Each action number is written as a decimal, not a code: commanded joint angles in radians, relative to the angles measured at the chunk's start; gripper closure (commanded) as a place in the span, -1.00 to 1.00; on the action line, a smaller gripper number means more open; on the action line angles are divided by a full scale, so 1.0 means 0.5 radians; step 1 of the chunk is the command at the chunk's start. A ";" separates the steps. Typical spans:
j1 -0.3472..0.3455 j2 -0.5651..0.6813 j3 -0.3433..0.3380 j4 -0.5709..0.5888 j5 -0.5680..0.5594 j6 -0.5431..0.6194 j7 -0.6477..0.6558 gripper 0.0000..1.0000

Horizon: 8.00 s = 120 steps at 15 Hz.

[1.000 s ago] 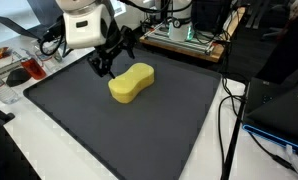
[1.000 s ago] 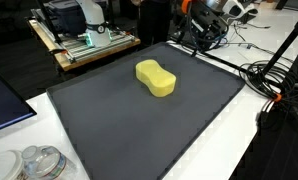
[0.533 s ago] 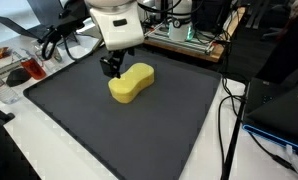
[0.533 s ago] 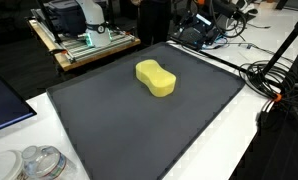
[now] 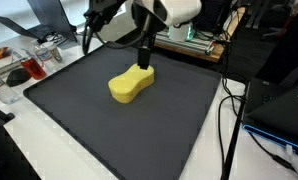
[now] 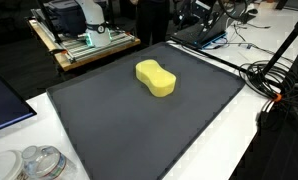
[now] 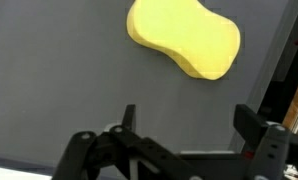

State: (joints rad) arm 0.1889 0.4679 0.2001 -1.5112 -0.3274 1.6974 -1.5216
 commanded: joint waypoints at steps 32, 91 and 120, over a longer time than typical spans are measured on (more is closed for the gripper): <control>-0.325 -1.162 -0.470 -2.025 1.272 1.454 1.705 -1.00; -0.707 -1.542 -0.590 -1.713 1.269 0.620 2.167 0.83; -0.449 -1.619 -0.671 -0.177 0.991 -0.195 2.326 0.92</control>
State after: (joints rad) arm -0.0680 -0.4080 -0.1092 -1.7963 0.1926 1.7176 -0.3246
